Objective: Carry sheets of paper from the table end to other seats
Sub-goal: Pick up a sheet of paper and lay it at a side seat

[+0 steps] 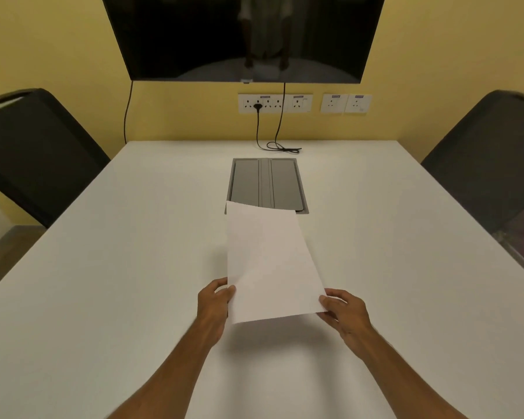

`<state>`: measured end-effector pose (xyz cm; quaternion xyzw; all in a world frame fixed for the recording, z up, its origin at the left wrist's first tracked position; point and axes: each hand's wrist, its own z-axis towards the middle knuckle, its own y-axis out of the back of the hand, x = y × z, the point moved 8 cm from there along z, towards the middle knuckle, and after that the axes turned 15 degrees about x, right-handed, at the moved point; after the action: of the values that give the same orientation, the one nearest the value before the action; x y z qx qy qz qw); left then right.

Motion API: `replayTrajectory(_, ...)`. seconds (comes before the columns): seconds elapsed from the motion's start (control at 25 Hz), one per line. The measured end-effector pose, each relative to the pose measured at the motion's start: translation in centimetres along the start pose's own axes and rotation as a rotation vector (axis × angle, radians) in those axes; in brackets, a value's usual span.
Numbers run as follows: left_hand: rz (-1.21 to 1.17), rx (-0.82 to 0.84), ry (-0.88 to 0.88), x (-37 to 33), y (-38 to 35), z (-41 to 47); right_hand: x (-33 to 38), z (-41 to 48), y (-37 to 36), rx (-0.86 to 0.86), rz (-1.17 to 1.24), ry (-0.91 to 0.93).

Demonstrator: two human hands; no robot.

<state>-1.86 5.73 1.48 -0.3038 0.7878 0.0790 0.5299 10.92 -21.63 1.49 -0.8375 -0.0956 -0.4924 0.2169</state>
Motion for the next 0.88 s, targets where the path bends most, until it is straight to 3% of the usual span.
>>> replayTrajectory(0.44, 0.034, 0.238, 0.028, 0.7, -4.6, -15.3, 4.4, -14.9, 2.9, 0.0, -0.253, 0.021)
replayTrajectory(0.88, 0.121, 0.383, 0.104, 3.8, -13.7, -24.4, 4.3, -29.1, 11.5, -0.074, -0.214, 0.036)
